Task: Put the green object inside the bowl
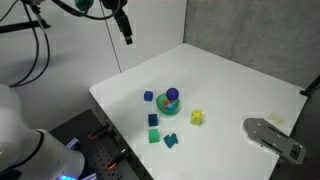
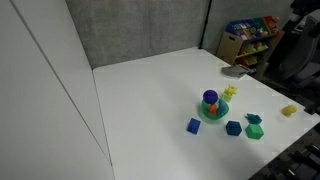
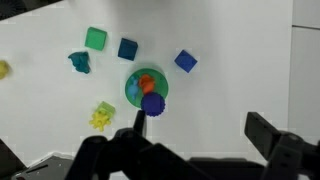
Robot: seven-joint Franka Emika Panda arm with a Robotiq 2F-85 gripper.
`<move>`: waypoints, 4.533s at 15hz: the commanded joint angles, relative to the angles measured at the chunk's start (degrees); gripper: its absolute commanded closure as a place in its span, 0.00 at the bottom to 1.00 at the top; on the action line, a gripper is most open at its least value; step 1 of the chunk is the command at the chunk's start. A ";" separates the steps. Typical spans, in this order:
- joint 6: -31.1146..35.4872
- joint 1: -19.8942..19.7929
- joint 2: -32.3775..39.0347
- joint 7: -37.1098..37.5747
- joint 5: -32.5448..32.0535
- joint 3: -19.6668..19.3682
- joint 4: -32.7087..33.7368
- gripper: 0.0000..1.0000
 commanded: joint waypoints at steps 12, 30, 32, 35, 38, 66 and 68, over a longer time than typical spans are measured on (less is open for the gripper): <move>5.92 -4.22 23.87 3.95 -10.28 -4.88 9.49 0.00; 13.03 -5.81 32.75 -6.76 -8.51 -12.29 8.75 0.00; 13.93 -6.36 35.54 -10.58 -6.63 -13.50 9.28 0.00; 15.34 -7.35 39.77 -17.10 -3.18 -14.33 9.75 0.00; 18.45 -8.15 43.77 -21.63 -1.50 -14.41 9.20 0.00; 46.86 -7.77 69.99 -21.68 -5.50 -13.90 4.77 0.00; 47.89 -7.31 70.86 -21.29 -5.60 -14.12 5.16 0.00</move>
